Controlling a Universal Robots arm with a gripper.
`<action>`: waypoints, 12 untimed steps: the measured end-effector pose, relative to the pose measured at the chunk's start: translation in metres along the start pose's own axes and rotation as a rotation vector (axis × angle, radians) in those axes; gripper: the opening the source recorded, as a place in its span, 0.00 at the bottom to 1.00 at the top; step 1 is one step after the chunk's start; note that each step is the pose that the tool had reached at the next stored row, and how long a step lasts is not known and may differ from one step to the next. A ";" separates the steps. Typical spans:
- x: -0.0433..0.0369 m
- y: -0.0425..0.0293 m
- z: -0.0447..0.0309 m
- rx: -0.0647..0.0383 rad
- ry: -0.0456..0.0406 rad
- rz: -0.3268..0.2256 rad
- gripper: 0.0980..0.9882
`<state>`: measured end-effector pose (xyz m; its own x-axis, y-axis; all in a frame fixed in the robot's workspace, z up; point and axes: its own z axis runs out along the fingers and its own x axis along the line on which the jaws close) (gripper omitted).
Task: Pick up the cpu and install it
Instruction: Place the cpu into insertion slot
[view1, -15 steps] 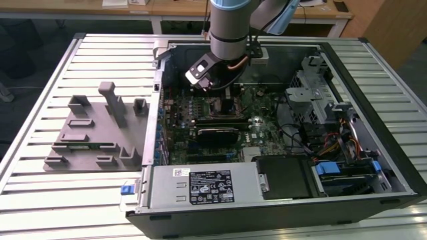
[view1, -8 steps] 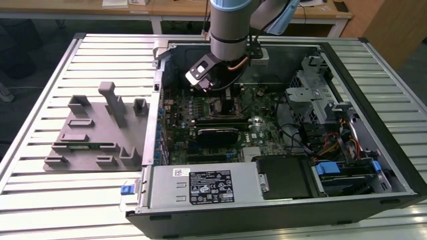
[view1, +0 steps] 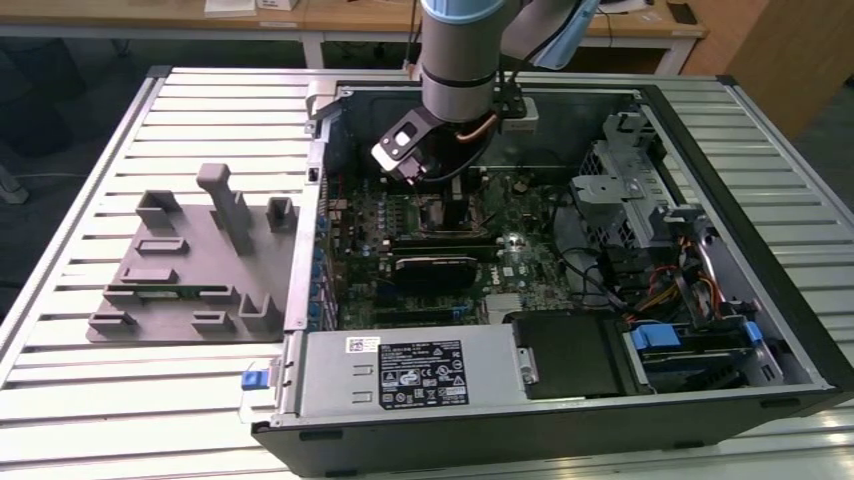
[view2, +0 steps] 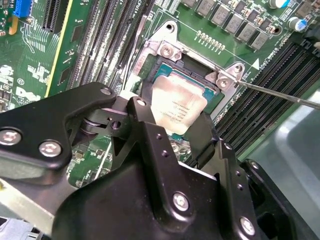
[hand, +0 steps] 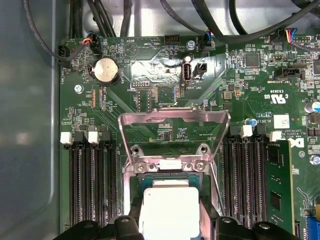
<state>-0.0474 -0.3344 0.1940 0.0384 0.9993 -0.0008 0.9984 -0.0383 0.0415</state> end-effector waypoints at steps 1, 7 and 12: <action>0.0000 0.0000 0.0004 0.000 -0.0001 0.000 0.48; 0.0000 0.0000 0.0012 0.000 -0.0001 0.000 0.48; 0.0003 0.0002 0.0019 -0.001 0.0014 0.000 0.49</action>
<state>-0.0471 -0.3341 0.1921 0.0382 0.9993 0.0006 0.9984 -0.0382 0.0423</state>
